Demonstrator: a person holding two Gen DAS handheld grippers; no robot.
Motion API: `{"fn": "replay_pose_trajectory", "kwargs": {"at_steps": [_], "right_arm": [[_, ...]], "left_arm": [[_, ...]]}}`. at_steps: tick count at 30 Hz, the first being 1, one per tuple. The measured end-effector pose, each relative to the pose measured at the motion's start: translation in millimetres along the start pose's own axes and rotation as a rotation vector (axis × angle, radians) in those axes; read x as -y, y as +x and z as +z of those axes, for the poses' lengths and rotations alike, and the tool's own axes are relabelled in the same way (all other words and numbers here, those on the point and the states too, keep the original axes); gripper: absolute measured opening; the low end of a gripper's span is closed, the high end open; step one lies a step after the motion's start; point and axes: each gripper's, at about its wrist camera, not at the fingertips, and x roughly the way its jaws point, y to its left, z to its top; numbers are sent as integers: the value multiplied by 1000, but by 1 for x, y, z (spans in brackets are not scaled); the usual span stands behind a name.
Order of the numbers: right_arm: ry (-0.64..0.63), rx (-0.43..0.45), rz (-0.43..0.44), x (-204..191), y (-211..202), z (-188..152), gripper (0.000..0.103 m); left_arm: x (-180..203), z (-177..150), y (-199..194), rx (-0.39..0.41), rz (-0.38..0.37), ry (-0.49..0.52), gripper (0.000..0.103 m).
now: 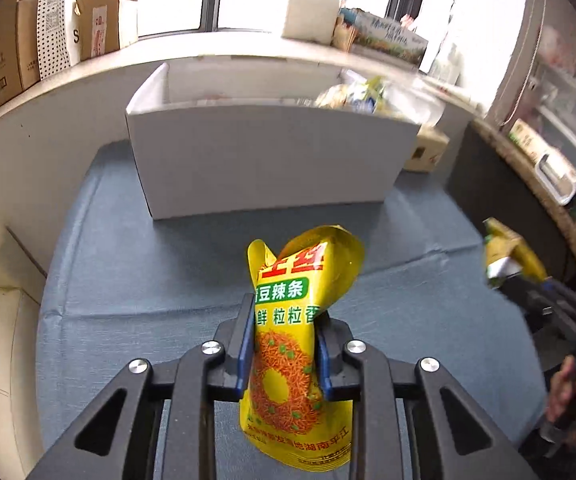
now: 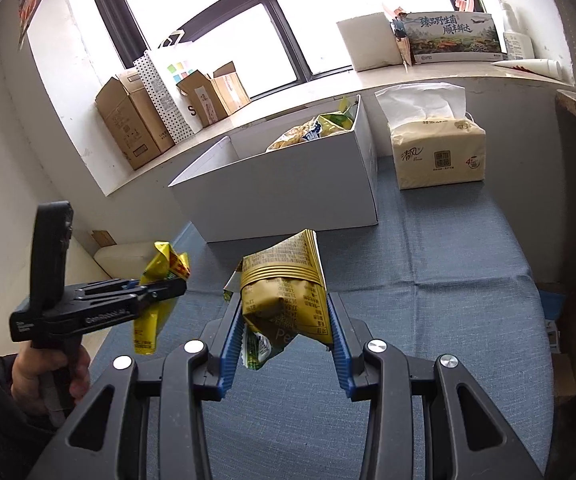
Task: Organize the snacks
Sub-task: 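Carry both packs over the white box and open both grippers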
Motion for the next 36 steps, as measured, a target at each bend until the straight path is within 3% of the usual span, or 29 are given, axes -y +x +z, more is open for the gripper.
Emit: {"fn": "replay_pose_trajectory", "kwargs": {"at_steps": [8,16,22,27,28,29,30,31,32,36], "right_arm": [[-23,18,40,-19,2,24,43],[-79,79,64,-42,12,108,43],[-78,69,34,-48,56,174,43],[-59,50,2,-42,99,211,43],[-52,42,0,-39,108,216,46],[-45,31,-3,-36,117,219,55],[-43,25,-9,-34,124,221,81],[-41,29,-26,-31,128,222,94],[-34,43,-43,-28,129,222,103],[-3,56,-51,-17,122,215,103]], "left_arm": [[-11,34,-50,81,-53,-19,28],[-18,108,-86,156,-44,-31,29],[-29,181,-52,174,48,-7,29],[-40,217,1,165,87,12,31],[-41,220,10,166,97,16,37],[-44,222,18,158,95,10,49],[-47,224,26,145,84,-3,79],[-51,224,31,137,83,-21,103],[-54,221,31,156,88,-34,103],[-49,208,26,186,87,21,103]]}}
